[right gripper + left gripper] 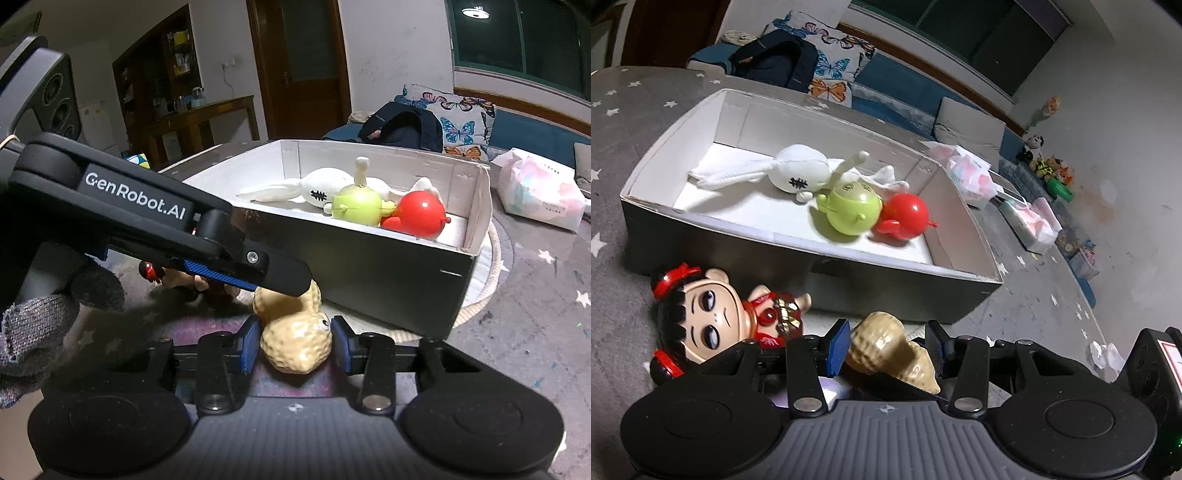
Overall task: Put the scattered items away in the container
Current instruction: 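Move both tools to the beige peanut toy and close on it, then lift the beige peanut toy with both tools into the box and release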
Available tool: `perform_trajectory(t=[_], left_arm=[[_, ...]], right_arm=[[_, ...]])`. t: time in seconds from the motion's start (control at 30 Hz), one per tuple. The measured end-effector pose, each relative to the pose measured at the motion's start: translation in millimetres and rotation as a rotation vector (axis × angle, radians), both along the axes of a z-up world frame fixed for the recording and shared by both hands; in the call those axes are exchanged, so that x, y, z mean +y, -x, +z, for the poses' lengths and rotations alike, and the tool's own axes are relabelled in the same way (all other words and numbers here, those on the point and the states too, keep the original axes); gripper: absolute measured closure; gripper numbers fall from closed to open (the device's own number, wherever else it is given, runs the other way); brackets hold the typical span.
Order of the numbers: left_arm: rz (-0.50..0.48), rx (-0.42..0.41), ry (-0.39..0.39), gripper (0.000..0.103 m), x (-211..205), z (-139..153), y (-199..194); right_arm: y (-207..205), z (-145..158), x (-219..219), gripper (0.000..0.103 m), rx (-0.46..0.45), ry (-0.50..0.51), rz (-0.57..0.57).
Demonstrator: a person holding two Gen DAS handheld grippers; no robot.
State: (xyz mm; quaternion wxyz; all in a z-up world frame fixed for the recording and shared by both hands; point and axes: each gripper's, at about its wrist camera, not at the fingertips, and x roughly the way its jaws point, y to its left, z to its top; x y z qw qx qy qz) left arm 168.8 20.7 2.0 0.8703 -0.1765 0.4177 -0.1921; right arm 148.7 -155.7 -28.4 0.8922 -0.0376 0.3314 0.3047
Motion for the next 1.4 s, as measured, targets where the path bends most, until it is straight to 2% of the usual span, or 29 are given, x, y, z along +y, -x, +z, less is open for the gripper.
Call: perform_trajectory(t=[0.37,0.77,0.9,1.13,1.27,1.4], left_arm=[[-0.027,0.067,0.03,0.055,-2.5,-16.1,-0.5],[-0.031,0.042,0.022,0.059,-2.8,-11.6,5.9],[-0.033,0.018,0.031,0.059,-2.1,1.3,9.0],[-0.037,-0.077,0.051,0.059,-3.2,45.0,-1.1],[-0.042,-0.063,0.074,0.059,-7.7,58.2,-28.2],[-0.046,-0.01,0.098,0.059,-10.5,56.6,-58.3]], right_arm=[[11.2,3.5,-7.1,0.062,0.004,0.025,0.02],[11.3,5.2,-1.2,0.062,-0.022,0.067,0.044],[14.9,15.9,-2.0,0.062,-0.056,0.076,0.05],[7.6,58.0,-3.3,0.062,-0.175,0.092,0.056],[-15.8,75.1,-6.1,0.062,-0.181,0.111,0.052],[-44.1,81.0,-7.5,0.062,-0.14,0.143,0.064]])
